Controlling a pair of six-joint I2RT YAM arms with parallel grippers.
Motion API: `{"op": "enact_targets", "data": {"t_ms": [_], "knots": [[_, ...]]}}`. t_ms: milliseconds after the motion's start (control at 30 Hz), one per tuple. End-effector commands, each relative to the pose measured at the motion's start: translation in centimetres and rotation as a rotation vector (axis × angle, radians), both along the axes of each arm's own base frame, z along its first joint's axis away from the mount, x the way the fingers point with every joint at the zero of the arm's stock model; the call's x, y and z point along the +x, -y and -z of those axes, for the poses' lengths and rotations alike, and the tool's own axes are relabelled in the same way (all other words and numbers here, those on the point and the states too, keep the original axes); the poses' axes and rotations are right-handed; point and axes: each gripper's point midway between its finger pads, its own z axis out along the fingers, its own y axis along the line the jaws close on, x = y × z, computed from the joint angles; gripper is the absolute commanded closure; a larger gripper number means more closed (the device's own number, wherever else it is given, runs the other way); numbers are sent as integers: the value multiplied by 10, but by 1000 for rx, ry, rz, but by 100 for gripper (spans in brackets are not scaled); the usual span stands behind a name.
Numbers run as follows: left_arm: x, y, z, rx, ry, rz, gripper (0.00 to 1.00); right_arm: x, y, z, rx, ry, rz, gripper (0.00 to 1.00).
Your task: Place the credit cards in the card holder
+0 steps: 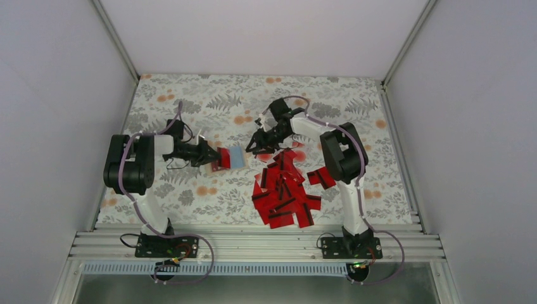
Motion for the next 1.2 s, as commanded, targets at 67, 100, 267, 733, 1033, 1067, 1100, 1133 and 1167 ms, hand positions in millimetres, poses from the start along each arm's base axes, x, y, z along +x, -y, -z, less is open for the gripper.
{"op": "enact_targets", "data": {"t_ms": [67, 100, 267, 733, 1033, 1067, 1100, 1133, 1167], "knots": [[9, 4, 2, -8, 24, 3, 97, -2, -12, 11, -19, 28, -35, 64], [9, 4, 2, -8, 24, 3, 98, -3, -13, 13, -23, 26, -37, 64], [10, 7, 4, -9, 28, 2, 98, -6, -15, 20, -37, 21, -46, 67], [8, 13, 12, -4, 25, -9, 98, -12, -6, 25, -78, 62, -52, 57], [7, 18, 16, 10, 17, -13, 98, -19, -10, 7, -7, 111, -83, 50], [7, 18, 16, 13, 15, -13, 98, -20, -11, 9, -8, 110, -84, 52], [6, 18, 17, 17, 12, -14, 98, -21, -12, 10, -7, 108, -84, 55], [6, 17, 18, 20, 10, -15, 98, -21, -13, 12, -8, 106, -83, 57], [5, 17, 18, 21, 9, -14, 98, -21, -15, 14, -10, 109, -81, 59]]}}
